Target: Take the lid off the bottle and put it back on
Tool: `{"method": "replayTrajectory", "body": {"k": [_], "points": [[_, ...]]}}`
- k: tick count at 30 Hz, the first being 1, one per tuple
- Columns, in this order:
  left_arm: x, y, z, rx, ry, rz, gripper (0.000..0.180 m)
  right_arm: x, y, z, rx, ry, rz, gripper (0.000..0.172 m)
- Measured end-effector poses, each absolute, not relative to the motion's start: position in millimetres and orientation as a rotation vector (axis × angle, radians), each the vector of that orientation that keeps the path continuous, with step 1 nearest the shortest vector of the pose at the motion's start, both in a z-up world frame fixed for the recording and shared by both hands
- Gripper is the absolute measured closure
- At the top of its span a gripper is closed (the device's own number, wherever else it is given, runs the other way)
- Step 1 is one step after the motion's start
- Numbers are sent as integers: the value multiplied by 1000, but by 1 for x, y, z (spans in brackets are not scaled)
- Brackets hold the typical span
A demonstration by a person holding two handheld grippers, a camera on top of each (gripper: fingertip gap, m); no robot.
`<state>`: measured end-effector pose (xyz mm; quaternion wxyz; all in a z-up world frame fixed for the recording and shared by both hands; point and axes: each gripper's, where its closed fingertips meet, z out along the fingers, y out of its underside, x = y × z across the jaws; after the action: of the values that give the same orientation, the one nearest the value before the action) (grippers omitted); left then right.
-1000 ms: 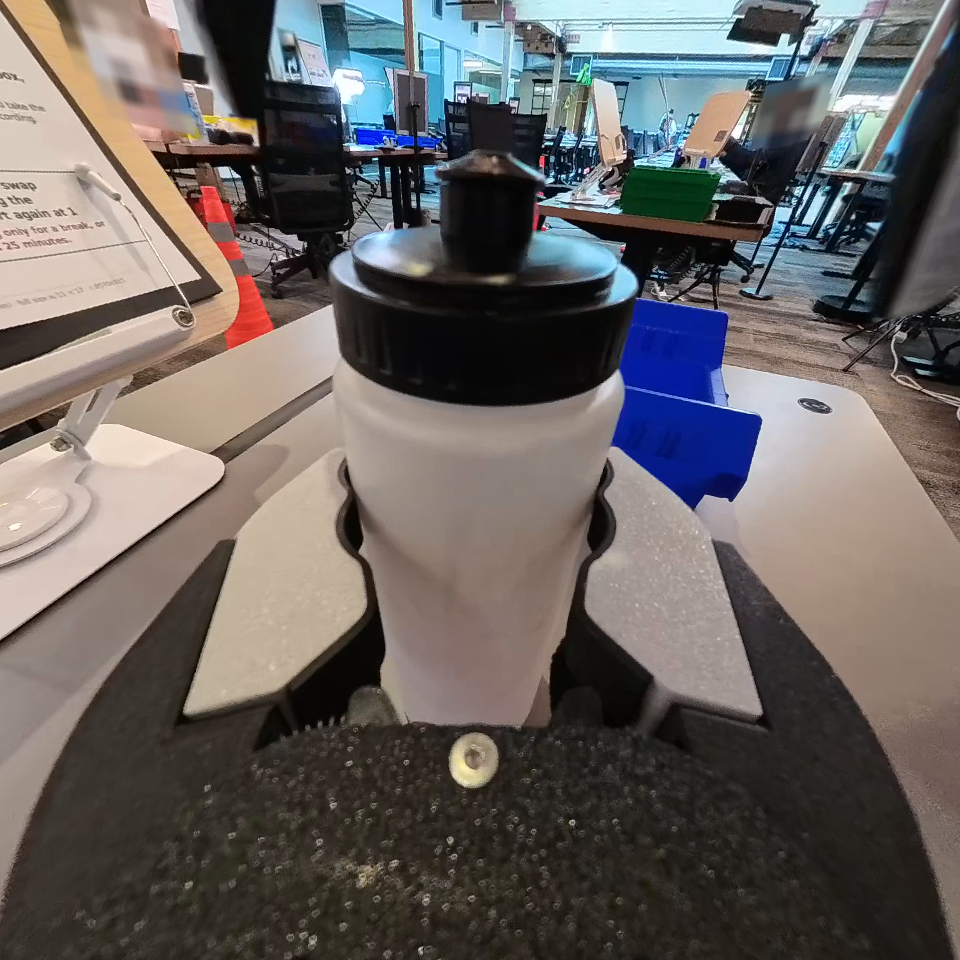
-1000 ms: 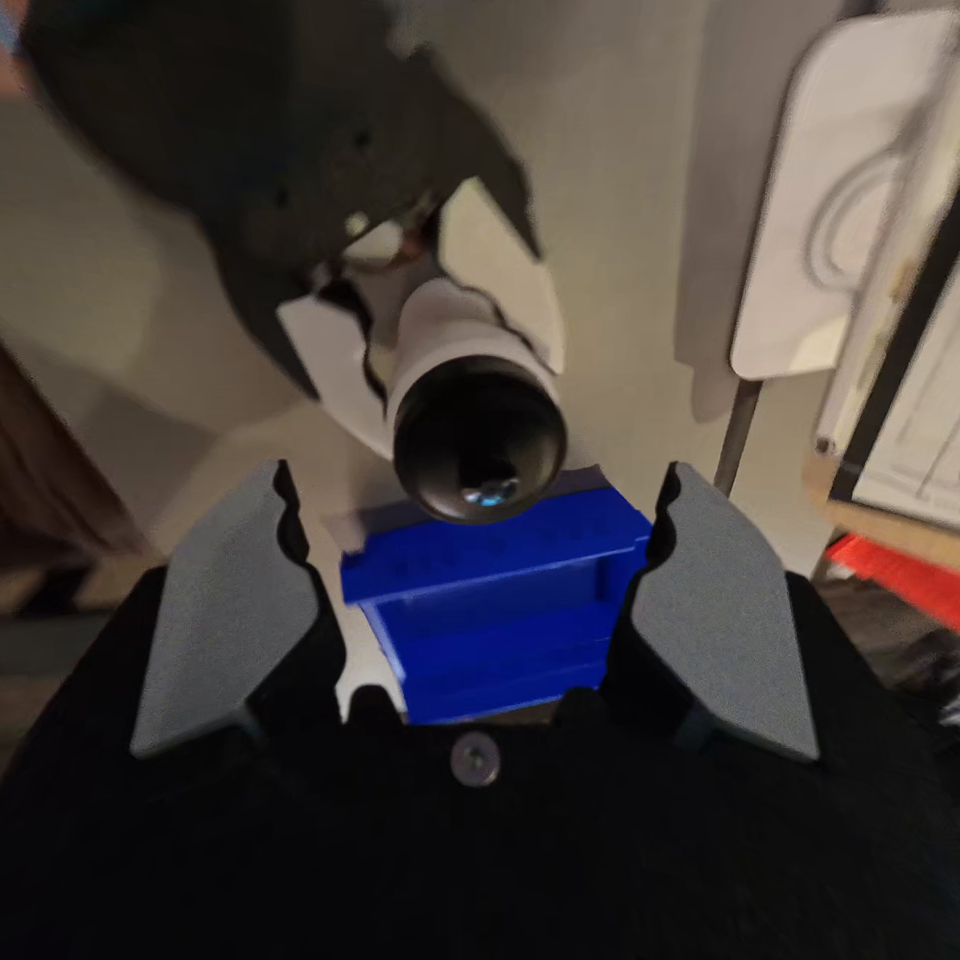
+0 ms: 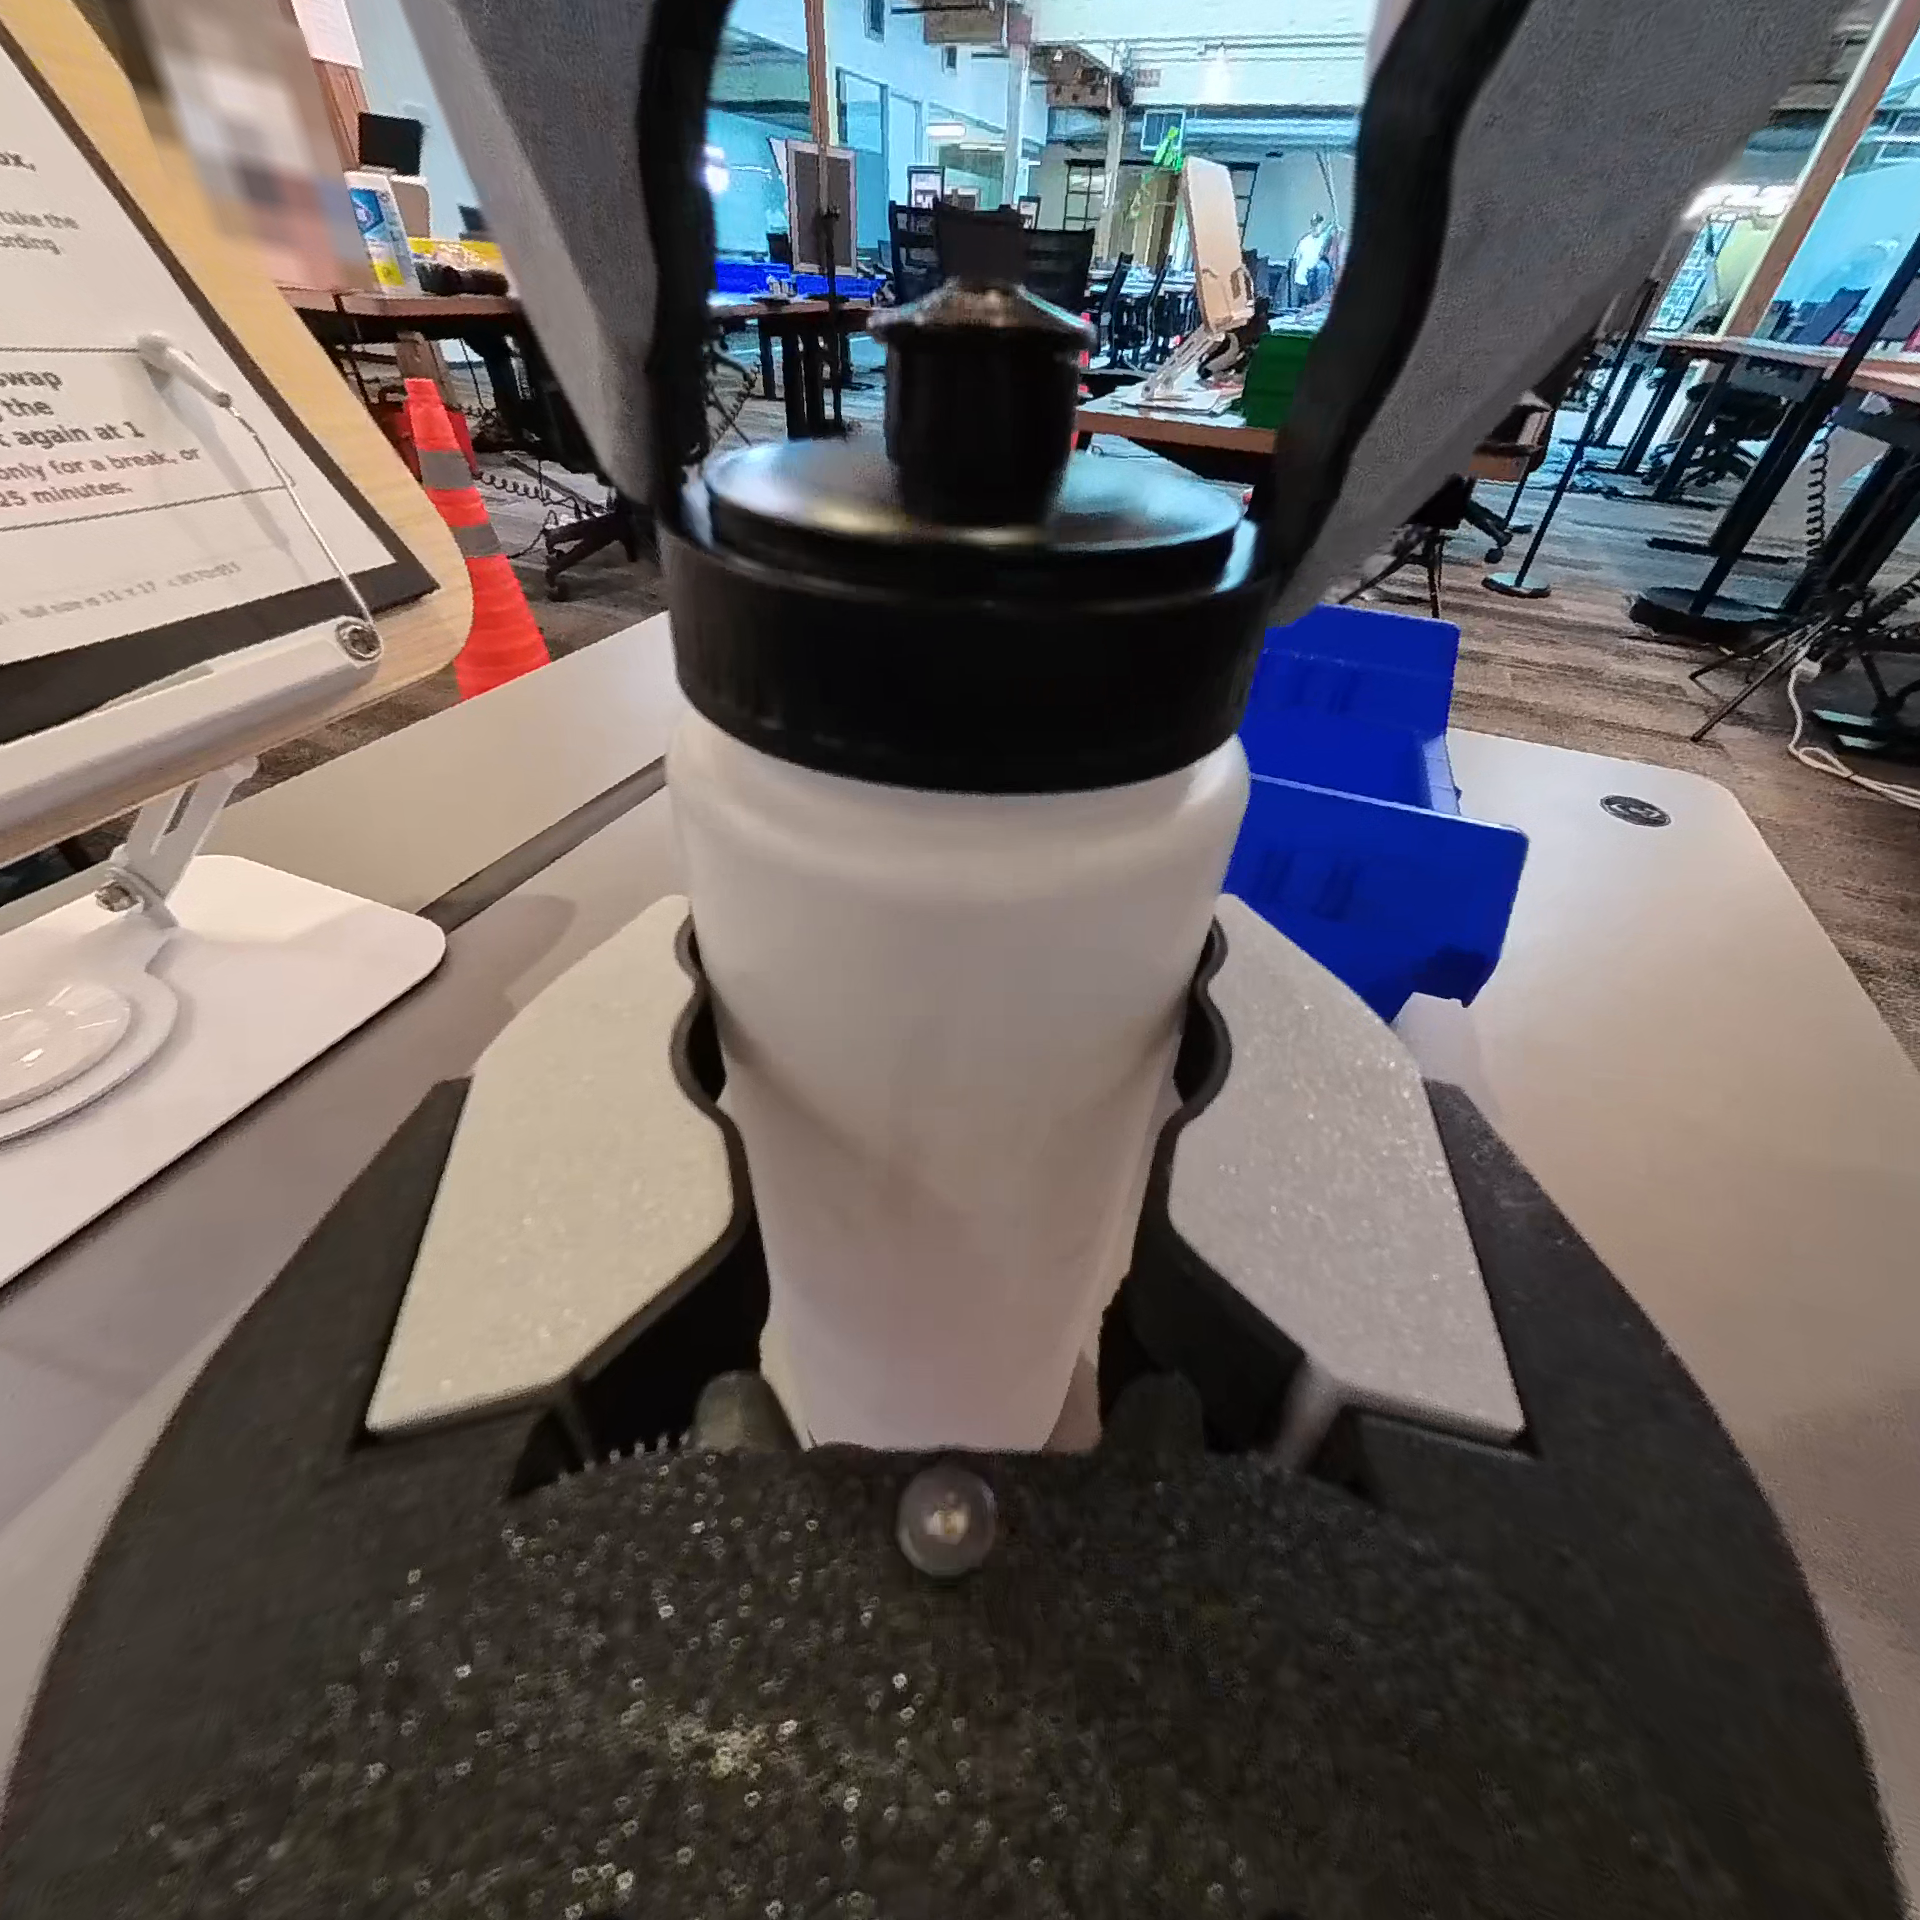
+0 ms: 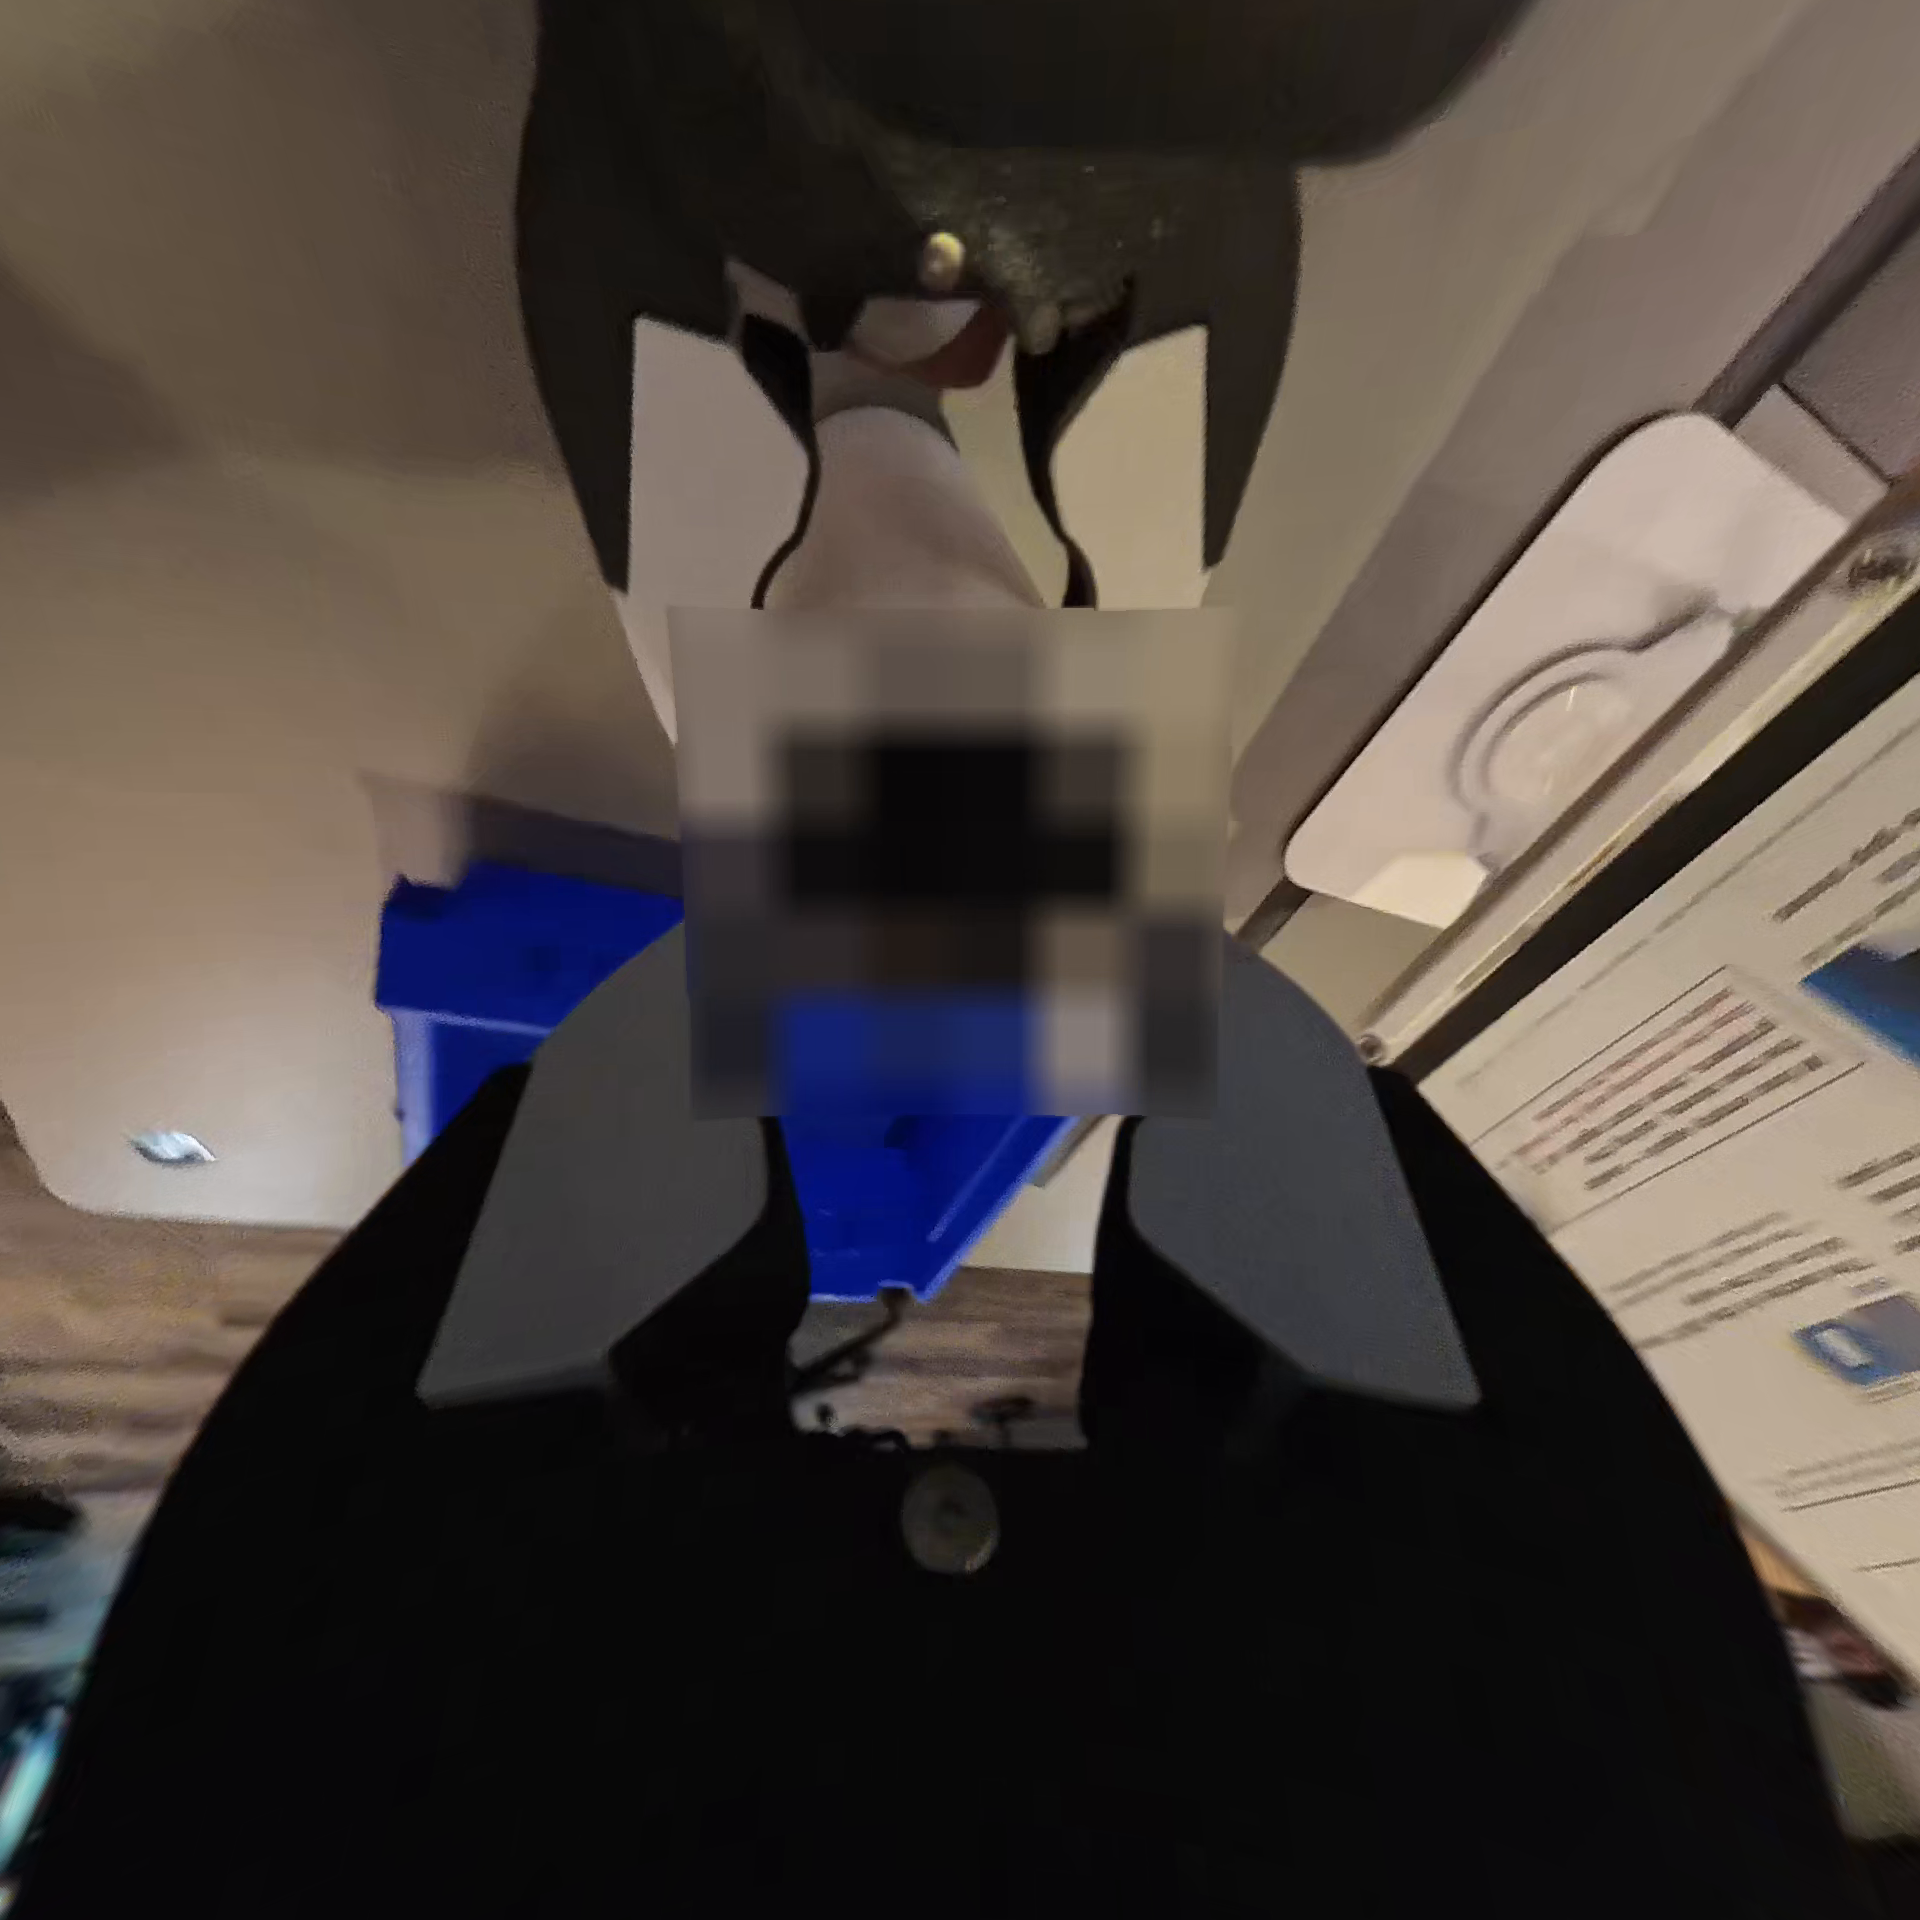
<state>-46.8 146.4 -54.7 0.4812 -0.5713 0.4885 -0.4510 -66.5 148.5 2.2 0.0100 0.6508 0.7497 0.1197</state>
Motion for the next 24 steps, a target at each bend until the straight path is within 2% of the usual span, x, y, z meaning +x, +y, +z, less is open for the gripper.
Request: {"method": "replayTrajectory", "body": {"k": [4, 7, 8, 10, 12, 13, 18, 20, 24], "points": [[-48, 147, -54, -1392, 1186, -1114, 95, -68, 151, 3, 1931, 2343, 352, 105], [-48, 147, -55, -1392, 1196, -1100, 95, -71, 147, 8, 2038, 2272, 261, 109], [-48, 146, -55, -1394, 1198, -1095, 95, -74, 144, 12, 2101, 2239, 193, 106], [-48, 147, -55, -1396, 1196, -1089, 95, -86, 138, 23, 2256, 2211, 29, 88], [-48, 147, -55, -1397, 1192, -1085, 95, -95, 147, 33, 2493, 2165, -6, 85], [-48, 147, -55, -1398, 1189, -1083, 95, -94, 156, 37, 2649, 2080, 21, 80], [-48, 149, -55, -1401, 1173, -1086, 95, -83, 169, 38, 3270, 1270, -111, 80], [-48, 149, -55, -1403, 1167, -1085, 95, -71, 166, 32, 3357, 930, -111, 86], [-48, 151, -54, -1397, 1140, -1092, 95, -71, 157, 19, 3359, 529, -226, 81]]}}
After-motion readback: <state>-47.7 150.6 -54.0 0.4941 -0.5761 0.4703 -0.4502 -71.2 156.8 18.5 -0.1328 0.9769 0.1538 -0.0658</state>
